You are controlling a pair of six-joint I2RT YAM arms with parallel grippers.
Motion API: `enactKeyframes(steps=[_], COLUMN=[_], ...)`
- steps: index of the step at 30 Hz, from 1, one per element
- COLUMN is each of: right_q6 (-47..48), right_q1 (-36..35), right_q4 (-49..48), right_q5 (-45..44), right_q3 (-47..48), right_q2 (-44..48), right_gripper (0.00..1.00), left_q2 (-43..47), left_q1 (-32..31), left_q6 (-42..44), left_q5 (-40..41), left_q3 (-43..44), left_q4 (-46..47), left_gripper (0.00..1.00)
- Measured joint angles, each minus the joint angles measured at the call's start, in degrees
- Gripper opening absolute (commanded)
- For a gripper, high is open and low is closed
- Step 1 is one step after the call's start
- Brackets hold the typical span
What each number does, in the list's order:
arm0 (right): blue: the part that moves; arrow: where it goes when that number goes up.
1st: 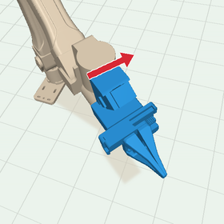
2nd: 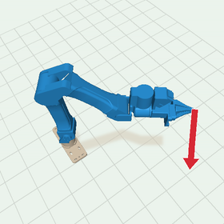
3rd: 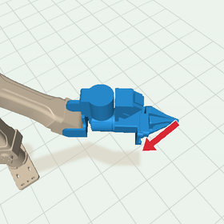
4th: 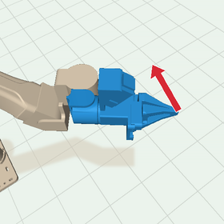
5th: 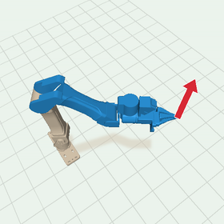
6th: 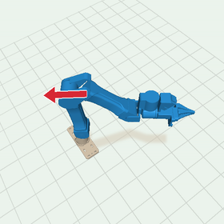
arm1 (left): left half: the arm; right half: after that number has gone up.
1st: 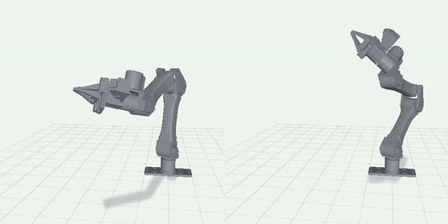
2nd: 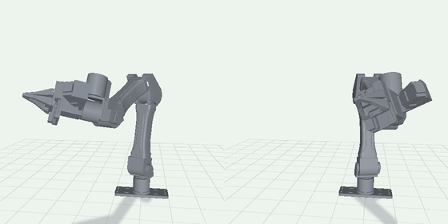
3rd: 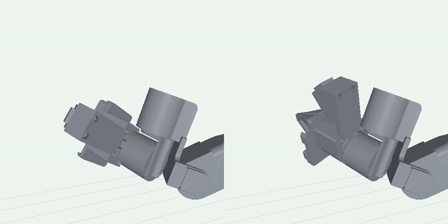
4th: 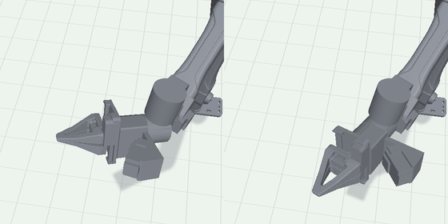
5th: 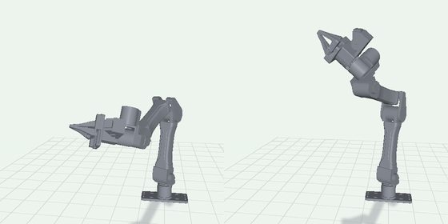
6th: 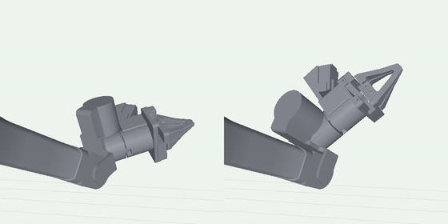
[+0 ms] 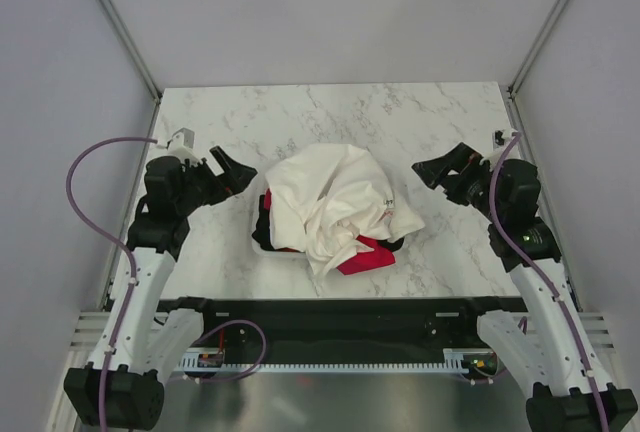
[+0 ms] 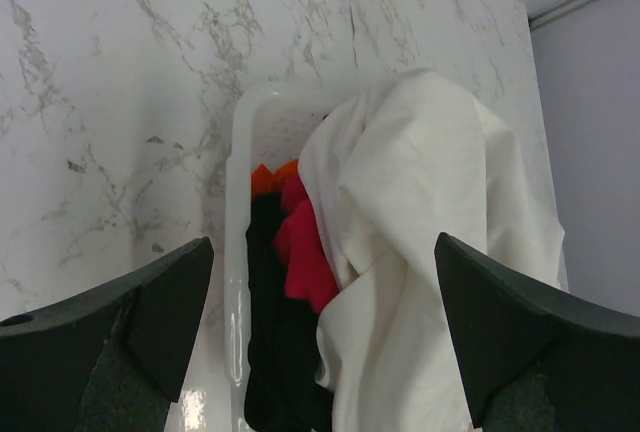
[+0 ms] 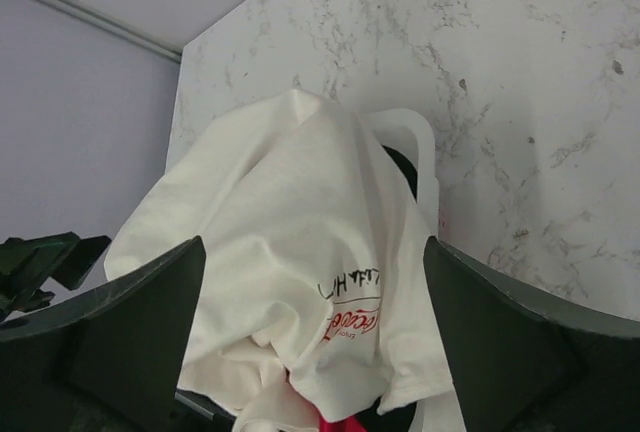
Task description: Fold and stack the t-shirts
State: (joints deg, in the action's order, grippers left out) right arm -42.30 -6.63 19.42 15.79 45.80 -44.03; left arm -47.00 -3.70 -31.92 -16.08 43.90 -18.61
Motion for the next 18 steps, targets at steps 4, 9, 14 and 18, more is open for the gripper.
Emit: enactKeyframes(steps=[4,9,14,18], right_q6=[1.46,7.54,9.44,9.66], right_q1=[-0.87,-17.35,-26.93,-28.41], right_q4=[-1.31,5.09,9.11,11.19], right_q5=[5.64,0.17,-6.54,-10.19], right_q3=[0.39,10.93,14.25,14.36], right_q2=[-0.87,-13.27,-21.42,-25.49], right_gripper=[0.98,0.98,0.98,0.98], left_q2=[-3.61,-5.62,-2.6,0.79], left_q1=[0.46,0.42,0.42,0.42], left_q6=[0.61,3.89,5.86,6.01], left_q5=[-7.04,-5.03,2.45,4.63], left_q3=[2.97,4.52,5.77,5.42], left_q4=[-3.52,-13.62,-20.9,-23.08], left_gripper=[1.0,1.0,0.99,0.97])
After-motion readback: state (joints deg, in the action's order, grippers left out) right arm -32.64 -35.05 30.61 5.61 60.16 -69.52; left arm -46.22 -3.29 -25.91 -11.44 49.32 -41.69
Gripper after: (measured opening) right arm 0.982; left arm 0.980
